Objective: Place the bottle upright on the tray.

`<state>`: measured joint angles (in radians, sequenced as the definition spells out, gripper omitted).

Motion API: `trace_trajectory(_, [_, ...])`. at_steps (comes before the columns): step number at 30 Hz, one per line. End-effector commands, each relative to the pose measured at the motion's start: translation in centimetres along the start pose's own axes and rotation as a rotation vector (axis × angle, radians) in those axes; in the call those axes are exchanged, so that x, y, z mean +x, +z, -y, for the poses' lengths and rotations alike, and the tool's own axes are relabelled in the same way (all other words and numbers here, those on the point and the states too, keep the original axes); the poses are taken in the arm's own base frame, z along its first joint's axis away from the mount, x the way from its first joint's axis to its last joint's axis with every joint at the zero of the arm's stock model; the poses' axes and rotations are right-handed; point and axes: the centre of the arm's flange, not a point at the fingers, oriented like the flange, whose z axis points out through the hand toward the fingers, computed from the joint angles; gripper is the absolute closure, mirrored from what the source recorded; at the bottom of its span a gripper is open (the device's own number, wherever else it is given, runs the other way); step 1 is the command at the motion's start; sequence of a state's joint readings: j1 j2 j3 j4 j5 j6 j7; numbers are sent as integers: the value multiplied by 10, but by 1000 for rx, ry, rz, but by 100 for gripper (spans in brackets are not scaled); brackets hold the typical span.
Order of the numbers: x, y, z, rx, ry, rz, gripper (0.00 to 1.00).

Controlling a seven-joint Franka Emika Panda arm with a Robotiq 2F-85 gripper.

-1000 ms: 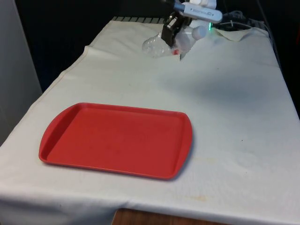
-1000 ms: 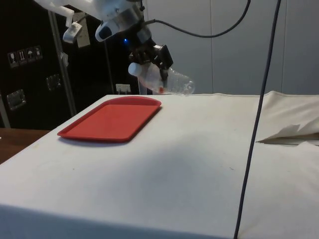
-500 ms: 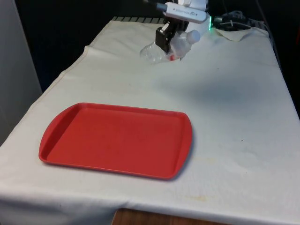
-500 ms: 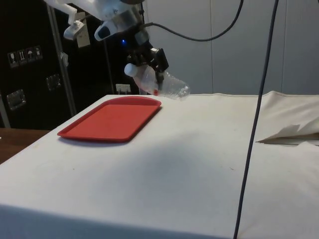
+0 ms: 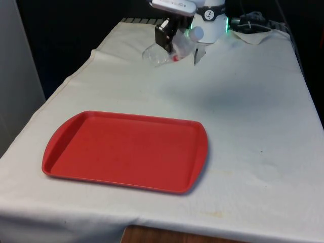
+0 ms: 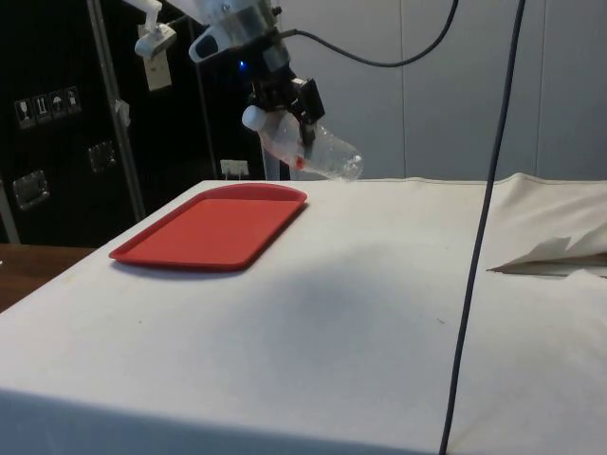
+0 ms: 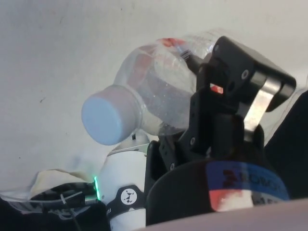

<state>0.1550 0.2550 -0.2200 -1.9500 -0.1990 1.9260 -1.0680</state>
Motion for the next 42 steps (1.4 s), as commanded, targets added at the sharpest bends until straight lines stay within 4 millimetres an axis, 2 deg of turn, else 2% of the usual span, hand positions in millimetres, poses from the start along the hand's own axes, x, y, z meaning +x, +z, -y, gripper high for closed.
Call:
trace_trajectory(1, [-5, -6, 1, -2, -2, -11, 64])
trace_trajectory(17, [-33, -54, 4, -28, 25, -37, 64])
trace_trajectory(42, [-57, -98, -3, -74, 88, -65, 64])
